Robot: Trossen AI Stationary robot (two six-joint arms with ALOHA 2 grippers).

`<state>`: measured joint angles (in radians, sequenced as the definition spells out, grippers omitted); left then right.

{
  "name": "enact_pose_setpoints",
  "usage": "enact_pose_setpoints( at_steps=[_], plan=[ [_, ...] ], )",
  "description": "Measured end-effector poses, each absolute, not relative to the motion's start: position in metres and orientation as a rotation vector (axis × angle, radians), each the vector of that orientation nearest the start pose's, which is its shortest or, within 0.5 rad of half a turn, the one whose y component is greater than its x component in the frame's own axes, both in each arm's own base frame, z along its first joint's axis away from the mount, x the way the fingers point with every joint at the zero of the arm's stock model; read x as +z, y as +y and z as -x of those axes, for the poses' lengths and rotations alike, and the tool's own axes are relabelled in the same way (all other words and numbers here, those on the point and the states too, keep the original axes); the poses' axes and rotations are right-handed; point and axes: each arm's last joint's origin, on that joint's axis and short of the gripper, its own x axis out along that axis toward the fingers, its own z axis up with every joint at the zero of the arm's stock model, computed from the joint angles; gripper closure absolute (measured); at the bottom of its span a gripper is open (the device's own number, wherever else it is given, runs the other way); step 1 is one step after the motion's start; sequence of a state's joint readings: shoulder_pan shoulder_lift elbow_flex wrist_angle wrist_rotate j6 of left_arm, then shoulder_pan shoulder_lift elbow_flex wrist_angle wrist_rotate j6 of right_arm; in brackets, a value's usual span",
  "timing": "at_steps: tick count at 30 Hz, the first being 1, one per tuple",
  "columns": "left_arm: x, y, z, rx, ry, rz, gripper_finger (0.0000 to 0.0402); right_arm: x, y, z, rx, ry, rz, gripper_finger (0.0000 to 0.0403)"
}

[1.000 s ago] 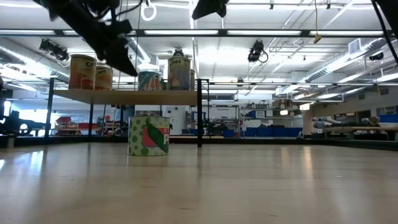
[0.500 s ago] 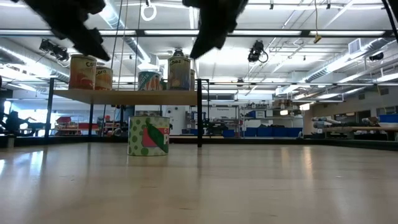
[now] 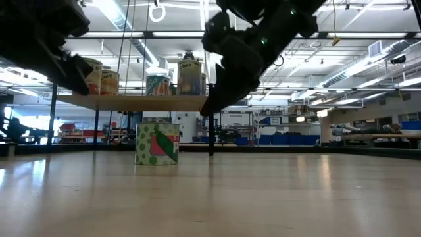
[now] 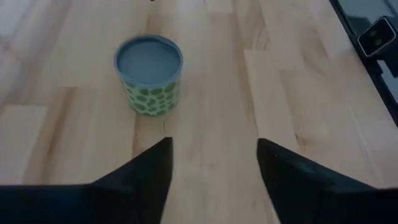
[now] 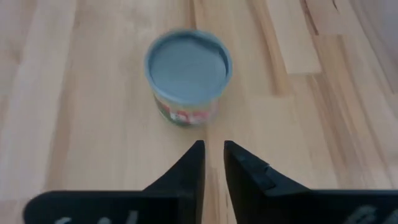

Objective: Pick and place cans onto a shelf
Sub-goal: Put the canned pickles on the shelf

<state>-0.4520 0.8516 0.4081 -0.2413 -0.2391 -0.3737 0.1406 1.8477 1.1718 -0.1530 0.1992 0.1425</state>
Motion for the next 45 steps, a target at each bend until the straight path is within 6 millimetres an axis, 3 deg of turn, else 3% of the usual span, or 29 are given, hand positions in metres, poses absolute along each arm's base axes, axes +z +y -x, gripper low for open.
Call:
enact_pose_setpoints(
  at_steps=[6,11,13,20,28,36,45],
  plan=[
    [0.173,-0.065,-0.152,-0.071,0.656,0.160,0.0090,0.167,0.047,-0.383,-0.118,0.763,0.012,0.0318],
    [0.167,-0.063,-0.159,-0.020,0.689,0.151,0.0071,0.134,0.044,-0.399,-0.105,0.830,0.033,0.0314],
    [0.166,-0.063,-0.165,-0.001,0.709,0.143,0.0071,0.130,0.042,-0.410,-0.106,0.808,0.035,0.0314],
    [0.168,-0.064,-0.180,0.026,0.786,0.081,0.0070,0.145,0.048,-0.433,-0.012,0.721,0.064,0.0314],
    [0.183,-0.049,-0.197,0.070,0.887,0.069,0.0047,0.153,0.049,-0.428,-0.026,0.760,0.070,0.0314],
    [0.177,-0.022,-0.223,0.033,1.017,0.046,0.0046,0.149,0.048,-0.424,-0.048,0.818,0.035,0.0314],
    [0.182,-0.027,-0.254,-0.053,1.104,-0.009,0.0046,0.146,0.049,-0.420,-0.055,0.860,0.026,0.0314]
  ],
)
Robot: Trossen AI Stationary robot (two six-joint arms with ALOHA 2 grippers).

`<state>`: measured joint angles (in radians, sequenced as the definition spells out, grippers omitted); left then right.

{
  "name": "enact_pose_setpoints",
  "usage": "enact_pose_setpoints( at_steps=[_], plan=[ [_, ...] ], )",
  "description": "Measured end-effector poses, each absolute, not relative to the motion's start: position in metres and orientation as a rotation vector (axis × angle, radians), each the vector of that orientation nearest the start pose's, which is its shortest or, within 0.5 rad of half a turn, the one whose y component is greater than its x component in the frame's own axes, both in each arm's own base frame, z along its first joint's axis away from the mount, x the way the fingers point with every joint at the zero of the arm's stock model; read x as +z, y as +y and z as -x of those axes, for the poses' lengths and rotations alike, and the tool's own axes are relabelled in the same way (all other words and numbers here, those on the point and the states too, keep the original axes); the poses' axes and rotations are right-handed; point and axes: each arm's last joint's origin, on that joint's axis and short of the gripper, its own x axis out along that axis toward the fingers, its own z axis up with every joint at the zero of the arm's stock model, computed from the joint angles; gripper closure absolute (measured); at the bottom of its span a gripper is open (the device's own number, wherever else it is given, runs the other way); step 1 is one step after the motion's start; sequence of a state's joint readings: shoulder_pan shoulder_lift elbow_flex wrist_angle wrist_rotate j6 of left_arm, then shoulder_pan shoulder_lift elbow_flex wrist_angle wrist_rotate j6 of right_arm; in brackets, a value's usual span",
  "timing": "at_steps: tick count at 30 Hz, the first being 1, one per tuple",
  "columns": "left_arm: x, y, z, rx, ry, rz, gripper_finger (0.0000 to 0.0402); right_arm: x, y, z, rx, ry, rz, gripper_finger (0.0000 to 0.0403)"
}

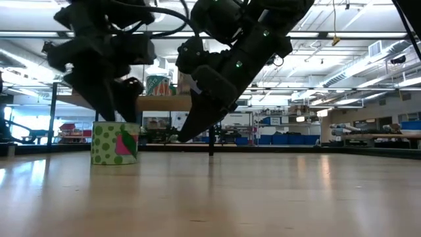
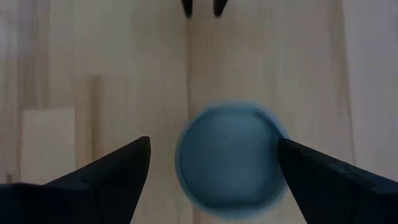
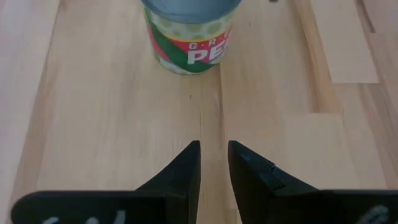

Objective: Pick and place cans onto a shelf
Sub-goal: Put the canned pickles on the shelf

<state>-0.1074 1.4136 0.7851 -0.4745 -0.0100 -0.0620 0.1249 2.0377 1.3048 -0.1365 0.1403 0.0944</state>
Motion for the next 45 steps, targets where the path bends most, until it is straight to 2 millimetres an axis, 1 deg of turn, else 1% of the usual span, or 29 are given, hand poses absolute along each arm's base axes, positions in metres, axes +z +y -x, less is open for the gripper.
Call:
enact_pose_setpoints(
  at_steps=[6,10,15,17,22,32,35,37,40,45],
  plan=[
    [0.197,-0.028,-0.262,-0.058,1.110,-0.003,0.0046,0.144,0.048,-0.418,-0.057,0.894,0.032,0.0314],
    [0.206,-0.031,-0.266,-0.107,1.091,0.042,0.0045,0.143,0.048,-0.417,-0.063,0.912,0.024,0.0314],
    [0.191,-0.029,-0.269,-0.067,1.183,0.089,0.0045,0.143,0.048,-0.416,-0.065,0.913,0.020,0.0314],
    [0.185,-0.030,-0.271,-0.058,1.199,0.074,0.0045,0.143,0.048,-0.416,-0.066,0.914,0.017,0.0314],
    [0.180,-0.035,-0.273,-0.063,1.212,0.034,0.0045,0.142,0.048,-0.416,-0.072,0.921,0.005,0.0314],
    [0.180,-0.038,-0.272,-0.074,1.215,0.025,0.0048,0.141,0.048,-0.414,-0.080,0.938,-0.003,0.0314],
    [0.187,-0.037,-0.270,-0.075,1.210,0.015,0.0050,0.141,0.048,-0.414,-0.081,0.938,-0.005,0.0314],
    [0.194,-0.036,-0.270,-0.078,1.173,0.016,0.0050,0.142,0.048,-0.414,-0.086,0.937,-0.016,0.0314],
    [0.199,-0.033,-0.268,-0.077,1.163,0.013,0.0051,0.141,0.048,-0.414,-0.092,0.943,-0.026,0.0314],
    [0.196,-0.022,-0.263,-0.046,1.230,0.021,0.0051,0.141,0.048,-0.414,-0.093,0.945,-0.026,0.0314]
  ],
)
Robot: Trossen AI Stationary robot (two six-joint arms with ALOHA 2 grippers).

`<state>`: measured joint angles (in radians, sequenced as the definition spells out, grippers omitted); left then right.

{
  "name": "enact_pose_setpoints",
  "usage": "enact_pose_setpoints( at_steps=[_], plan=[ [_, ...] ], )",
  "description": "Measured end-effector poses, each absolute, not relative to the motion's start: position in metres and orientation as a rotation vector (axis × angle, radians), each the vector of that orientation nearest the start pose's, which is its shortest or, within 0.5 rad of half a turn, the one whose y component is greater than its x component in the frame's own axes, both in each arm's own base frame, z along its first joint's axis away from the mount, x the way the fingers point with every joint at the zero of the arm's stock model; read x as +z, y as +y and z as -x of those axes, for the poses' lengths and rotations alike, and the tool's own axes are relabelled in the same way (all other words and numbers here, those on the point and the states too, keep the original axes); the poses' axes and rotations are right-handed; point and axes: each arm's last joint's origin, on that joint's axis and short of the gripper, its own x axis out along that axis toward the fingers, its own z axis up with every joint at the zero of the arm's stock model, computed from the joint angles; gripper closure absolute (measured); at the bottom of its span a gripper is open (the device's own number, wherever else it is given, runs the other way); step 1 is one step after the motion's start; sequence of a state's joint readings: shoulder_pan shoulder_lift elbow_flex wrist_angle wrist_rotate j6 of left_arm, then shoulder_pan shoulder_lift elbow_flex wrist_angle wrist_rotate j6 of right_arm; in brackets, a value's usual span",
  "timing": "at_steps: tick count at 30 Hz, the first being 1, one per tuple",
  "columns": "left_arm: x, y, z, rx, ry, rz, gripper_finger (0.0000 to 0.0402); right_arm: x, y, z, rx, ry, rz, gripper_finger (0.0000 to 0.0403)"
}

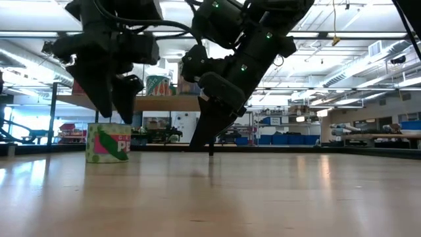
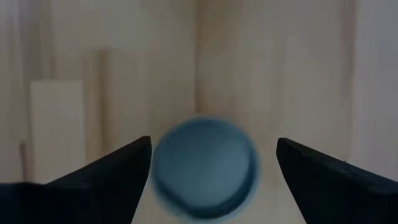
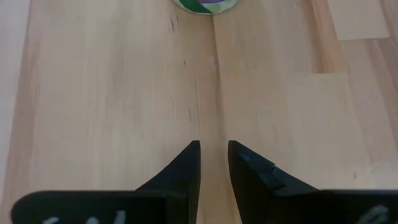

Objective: Pick and place cans onto a shelf
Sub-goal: Put the canned pickles on the shelf

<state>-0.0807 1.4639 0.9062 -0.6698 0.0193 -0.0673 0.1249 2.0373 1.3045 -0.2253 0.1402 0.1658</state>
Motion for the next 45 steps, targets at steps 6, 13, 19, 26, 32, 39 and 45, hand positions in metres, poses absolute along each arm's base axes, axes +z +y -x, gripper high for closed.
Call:
enact_pose_setpoints(
  at_steps=[6,13,19,26,32,39,45],
  plan=[
    [0.196,-0.022,-0.257,-0.030,1.277,0.004,0.0051,0.140,0.048,-0.412,-0.104,0.958,-0.045,0.0314],
    [0.195,-0.020,-0.258,0.028,1.276,0.047,0.0049,0.141,0.049,-0.413,-0.104,0.954,-0.048,0.0314],
    [0.189,-0.021,-0.261,0.038,1.296,0.090,0.0048,0.141,0.049,-0.413,-0.104,0.953,-0.049,0.0314],
    [0.184,-0.021,-0.264,0.054,1.304,0.088,0.0048,0.140,0.050,-0.412,-0.114,0.956,-0.070,0.0314],
    [0.174,-0.020,-0.266,0.067,1.320,0.078,0.0051,0.140,0.055,-0.411,-0.103,0.960,-0.063,0.0314],
    [0.170,-0.020,-0.266,0.066,1.339,0.071,0.0102,0.139,0.063,-0.408,-0.086,0.985,-0.048,0.0314],
    [0.217,-0.019,-0.253,0.062,1.423,0.023,0.0116,0.154,0.070,-0.396,-0.082,1.032,-0.046,0.0314]
  ],
)
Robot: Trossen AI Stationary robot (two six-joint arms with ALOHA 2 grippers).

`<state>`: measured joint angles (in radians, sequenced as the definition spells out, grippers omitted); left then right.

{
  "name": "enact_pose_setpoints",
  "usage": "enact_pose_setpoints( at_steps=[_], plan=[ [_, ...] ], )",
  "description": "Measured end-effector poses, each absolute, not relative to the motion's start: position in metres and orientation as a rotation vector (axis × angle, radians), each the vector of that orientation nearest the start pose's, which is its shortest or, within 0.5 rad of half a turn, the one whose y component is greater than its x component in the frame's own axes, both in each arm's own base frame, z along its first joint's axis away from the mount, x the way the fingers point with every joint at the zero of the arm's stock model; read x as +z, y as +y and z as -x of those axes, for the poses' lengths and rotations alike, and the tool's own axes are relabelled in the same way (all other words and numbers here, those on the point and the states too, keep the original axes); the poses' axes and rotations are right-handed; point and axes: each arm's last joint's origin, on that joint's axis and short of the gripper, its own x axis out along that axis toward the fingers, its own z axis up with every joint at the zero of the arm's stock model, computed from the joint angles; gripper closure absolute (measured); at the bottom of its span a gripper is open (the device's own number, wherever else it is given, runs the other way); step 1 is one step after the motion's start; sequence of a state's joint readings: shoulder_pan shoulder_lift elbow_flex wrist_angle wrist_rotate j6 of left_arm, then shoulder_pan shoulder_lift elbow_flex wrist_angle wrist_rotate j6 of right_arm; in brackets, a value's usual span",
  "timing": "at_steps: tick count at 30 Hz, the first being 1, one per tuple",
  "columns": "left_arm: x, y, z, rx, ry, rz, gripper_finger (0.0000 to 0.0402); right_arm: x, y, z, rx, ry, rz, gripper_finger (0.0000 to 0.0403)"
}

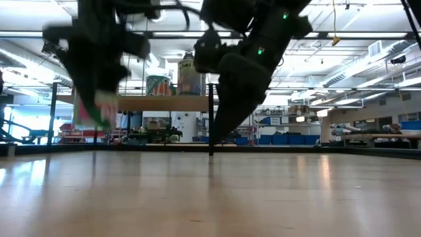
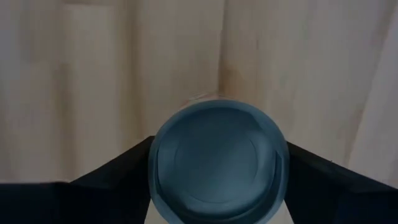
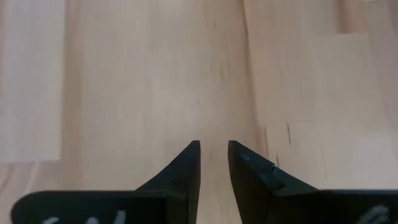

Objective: Pick and place cans onto a shelf
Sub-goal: Put the canned pickles on the shelf

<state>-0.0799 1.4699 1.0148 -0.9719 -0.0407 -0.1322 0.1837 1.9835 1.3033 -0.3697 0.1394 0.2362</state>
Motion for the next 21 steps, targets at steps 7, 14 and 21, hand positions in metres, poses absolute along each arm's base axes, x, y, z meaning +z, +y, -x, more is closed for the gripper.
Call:
enact_pose_setpoints(
  at_steps=[7,14,21],
  plan=[
    [0.329,-0.001,-0.217,0.166,1.317,-0.111,0.0115,0.176,0.073,-0.391,-0.059,0.983,-0.044,0.0314],
    [0.384,0.054,-0.189,0.376,1.166,-0.178,0.0112,0.178,0.073,-0.391,-0.048,0.975,-0.028,0.0314],
    [0.372,0.130,-0.168,0.404,1.209,-0.067,0.0114,0.177,0.079,-0.390,-0.043,0.978,-0.039,0.0314]
  ],
)
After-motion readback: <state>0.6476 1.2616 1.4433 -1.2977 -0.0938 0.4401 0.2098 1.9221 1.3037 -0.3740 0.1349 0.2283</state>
